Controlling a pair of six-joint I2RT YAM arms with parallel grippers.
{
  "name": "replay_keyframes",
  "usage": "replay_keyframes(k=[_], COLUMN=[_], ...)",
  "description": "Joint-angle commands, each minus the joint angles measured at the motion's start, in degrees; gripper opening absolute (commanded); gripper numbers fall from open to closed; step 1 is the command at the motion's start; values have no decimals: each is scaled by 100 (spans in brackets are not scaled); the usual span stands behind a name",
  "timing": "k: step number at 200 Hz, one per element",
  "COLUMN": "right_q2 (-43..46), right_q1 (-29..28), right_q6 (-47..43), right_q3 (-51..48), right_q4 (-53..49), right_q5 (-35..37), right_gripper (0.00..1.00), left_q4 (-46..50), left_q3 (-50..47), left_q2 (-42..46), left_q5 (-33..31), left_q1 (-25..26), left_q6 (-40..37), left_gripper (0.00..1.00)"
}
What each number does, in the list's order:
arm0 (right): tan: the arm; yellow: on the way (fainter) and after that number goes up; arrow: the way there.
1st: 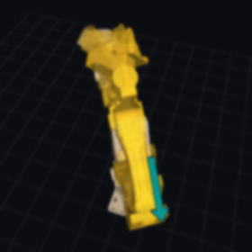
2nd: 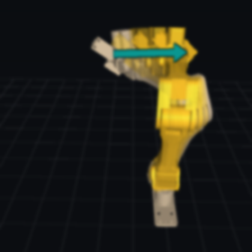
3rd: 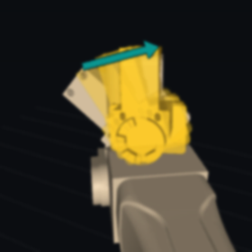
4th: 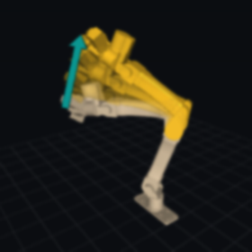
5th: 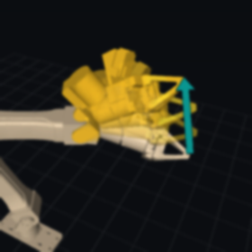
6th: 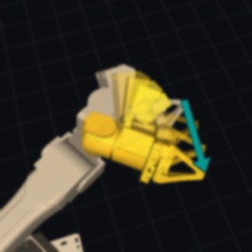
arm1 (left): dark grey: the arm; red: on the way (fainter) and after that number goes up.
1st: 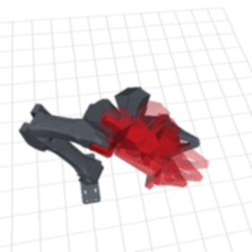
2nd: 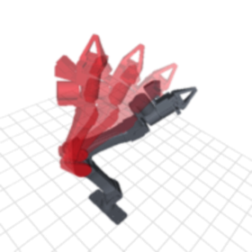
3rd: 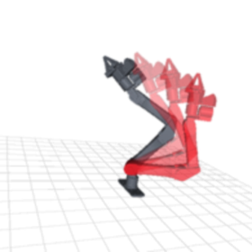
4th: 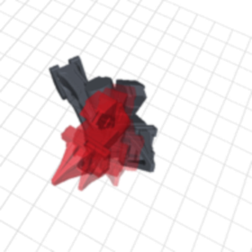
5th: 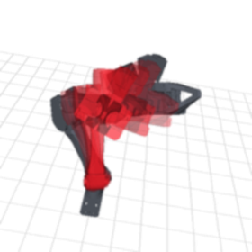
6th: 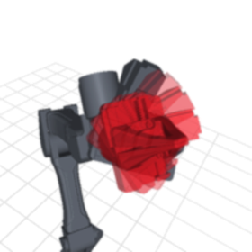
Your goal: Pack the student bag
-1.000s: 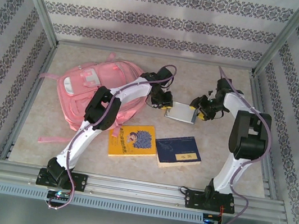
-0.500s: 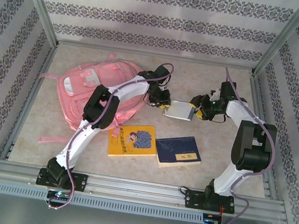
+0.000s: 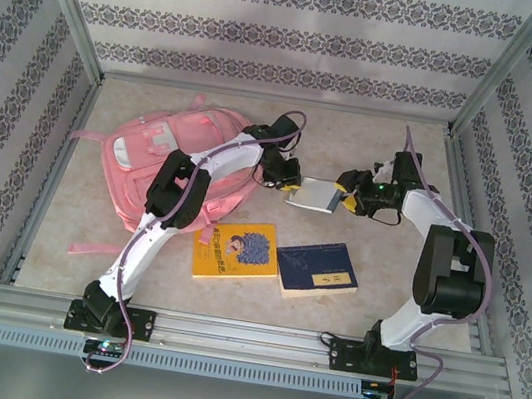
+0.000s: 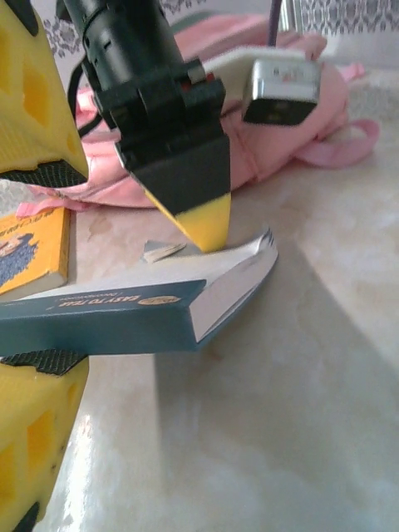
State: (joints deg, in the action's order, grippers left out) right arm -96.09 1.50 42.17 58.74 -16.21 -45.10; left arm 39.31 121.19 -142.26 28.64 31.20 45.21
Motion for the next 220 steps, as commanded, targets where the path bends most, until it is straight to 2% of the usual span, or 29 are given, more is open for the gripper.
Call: replay_keyframes(k=[1,84,169,196,220], right_q2=[146,-77,-384,-392,-419], right_q1=[-295,-683,-618,-595,-598], right_q6=[261,256,-368,-324,-273], right_q3=[-117,117,329,224,163], right_q4=[635,570,-265,-186,-120], right_q5=[-867,-690,-82,10,34], right_gripper=[55,58,57,48,26], left_q4=[116,122,153,123,102], left_q3=[-282,-315,-499,-561,-579], left_q2=[-72,58,194,233,275], left_q5=[448,590,502,467,450], left_q1=[179,38,-118,-129,-130], left_q6=[-99,-164,-180,-143,-109], left_gripper=[16,16,19,19,18])
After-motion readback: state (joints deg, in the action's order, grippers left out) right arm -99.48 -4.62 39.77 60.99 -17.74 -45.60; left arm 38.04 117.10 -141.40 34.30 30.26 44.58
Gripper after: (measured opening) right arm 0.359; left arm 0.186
